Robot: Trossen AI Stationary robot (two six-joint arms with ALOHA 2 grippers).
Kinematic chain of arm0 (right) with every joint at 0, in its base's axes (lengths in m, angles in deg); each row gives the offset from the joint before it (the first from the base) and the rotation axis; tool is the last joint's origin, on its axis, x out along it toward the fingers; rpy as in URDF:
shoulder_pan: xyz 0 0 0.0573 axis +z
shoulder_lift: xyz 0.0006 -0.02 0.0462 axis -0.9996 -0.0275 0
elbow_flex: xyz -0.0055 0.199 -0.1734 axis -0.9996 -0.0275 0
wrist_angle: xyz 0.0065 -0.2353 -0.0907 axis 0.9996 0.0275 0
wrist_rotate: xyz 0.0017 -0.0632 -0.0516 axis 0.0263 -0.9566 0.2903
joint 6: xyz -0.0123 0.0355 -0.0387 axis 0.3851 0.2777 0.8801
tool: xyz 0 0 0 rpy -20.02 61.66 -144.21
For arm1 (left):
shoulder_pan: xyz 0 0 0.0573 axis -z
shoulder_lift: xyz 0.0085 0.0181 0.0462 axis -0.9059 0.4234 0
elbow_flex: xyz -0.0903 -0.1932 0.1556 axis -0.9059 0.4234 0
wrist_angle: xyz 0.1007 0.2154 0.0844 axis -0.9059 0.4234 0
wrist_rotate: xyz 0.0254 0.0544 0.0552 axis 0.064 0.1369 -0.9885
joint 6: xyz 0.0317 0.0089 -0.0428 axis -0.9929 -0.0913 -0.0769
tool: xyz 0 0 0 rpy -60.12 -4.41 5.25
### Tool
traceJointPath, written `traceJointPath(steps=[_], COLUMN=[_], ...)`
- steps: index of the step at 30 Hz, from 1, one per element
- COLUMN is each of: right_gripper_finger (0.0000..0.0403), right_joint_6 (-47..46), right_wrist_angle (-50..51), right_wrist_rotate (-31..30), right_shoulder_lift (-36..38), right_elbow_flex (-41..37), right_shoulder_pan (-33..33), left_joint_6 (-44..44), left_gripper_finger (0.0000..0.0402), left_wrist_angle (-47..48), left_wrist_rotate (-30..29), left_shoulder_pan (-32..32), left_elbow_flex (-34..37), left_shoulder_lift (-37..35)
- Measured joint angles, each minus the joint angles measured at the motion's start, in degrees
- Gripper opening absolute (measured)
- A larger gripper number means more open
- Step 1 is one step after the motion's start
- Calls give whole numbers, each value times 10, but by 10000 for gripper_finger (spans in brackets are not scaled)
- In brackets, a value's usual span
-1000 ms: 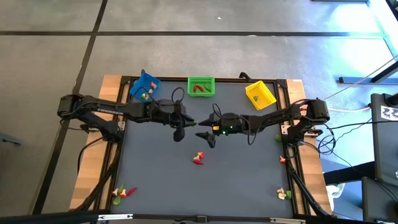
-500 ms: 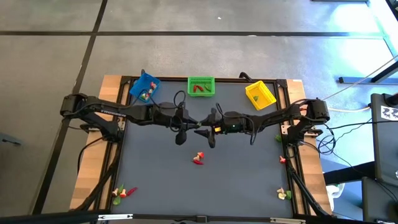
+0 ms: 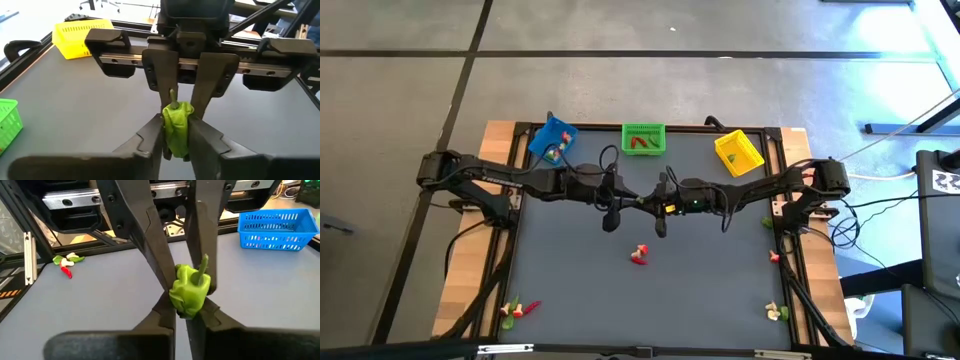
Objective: Sort produce into baskets
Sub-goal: Put the green chili pepper into the yellow bin
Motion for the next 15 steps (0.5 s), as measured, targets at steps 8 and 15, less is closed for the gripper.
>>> traceJointPath(steps=[8,15], right_gripper_finger=[22,33], right_joint_6=[1,13], right_wrist_angle=[59,204], right_wrist_rotate=[-2,-47], right_shoulder_lift=[13,71], right_elbow_flex=[0,0], right_shoulder_pan=[0,-11], left_joint_6=[-11,-15], left_gripper_finger=[150,160], left_wrist_angle=[17,67], left_wrist_rotate=[-2,-3], left_shoulder_pan=[-8,-9], left_elbow_flex=[0,0], left_shoulder_lift=[-15,-19])
